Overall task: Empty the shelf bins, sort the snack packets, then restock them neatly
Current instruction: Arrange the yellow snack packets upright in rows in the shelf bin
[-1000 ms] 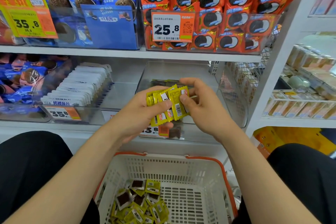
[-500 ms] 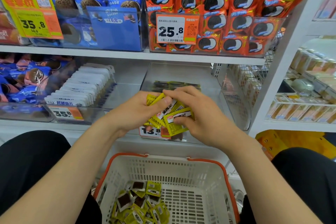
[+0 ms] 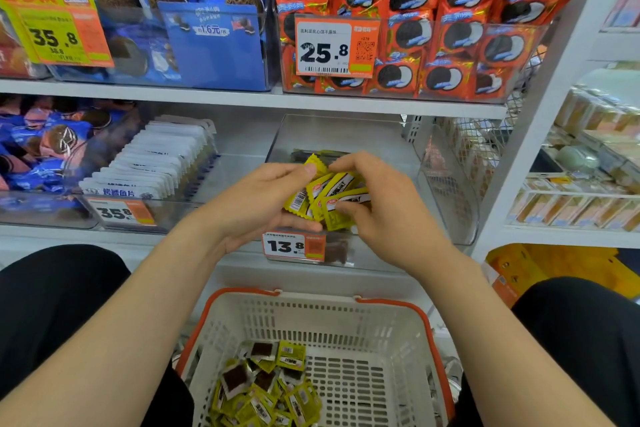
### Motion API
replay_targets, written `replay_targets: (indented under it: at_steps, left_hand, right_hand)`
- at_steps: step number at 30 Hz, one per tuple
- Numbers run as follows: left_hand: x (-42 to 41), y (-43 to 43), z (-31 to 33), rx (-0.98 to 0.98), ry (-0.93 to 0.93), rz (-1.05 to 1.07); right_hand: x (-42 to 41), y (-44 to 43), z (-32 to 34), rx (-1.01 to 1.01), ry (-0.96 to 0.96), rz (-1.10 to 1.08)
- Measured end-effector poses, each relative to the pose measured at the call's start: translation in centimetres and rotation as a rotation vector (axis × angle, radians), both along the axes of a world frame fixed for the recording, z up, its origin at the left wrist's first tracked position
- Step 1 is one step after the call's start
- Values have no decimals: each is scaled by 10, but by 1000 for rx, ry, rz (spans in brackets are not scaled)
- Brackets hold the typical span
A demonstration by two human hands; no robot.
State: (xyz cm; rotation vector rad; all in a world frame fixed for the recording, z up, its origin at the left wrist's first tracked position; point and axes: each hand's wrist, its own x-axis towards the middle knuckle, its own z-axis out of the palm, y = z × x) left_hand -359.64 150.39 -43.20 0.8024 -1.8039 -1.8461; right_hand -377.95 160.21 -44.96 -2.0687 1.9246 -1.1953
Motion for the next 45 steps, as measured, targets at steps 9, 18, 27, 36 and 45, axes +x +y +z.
replay_targets:
  at_steps: [9,18,27,36,45]
  left_hand:
    - [-25,2,-20,-115,121,478]
    - [-45,24,-34,-69,288,401]
    - [-55,43,-34,118,372,414]
    - [-45,33,-27,138,382,506]
    - [-58,38,-26,-171,82,397]
  right_hand:
    - [-4,-4,4,99,-901,-117]
    - [21,-20,-18,36,-1183,-279]
    - [36,-24,-37,-10,-277,-294]
    - [40,2,-12,55,-266,-104]
    - [36,3,-13,286,-452,-26]
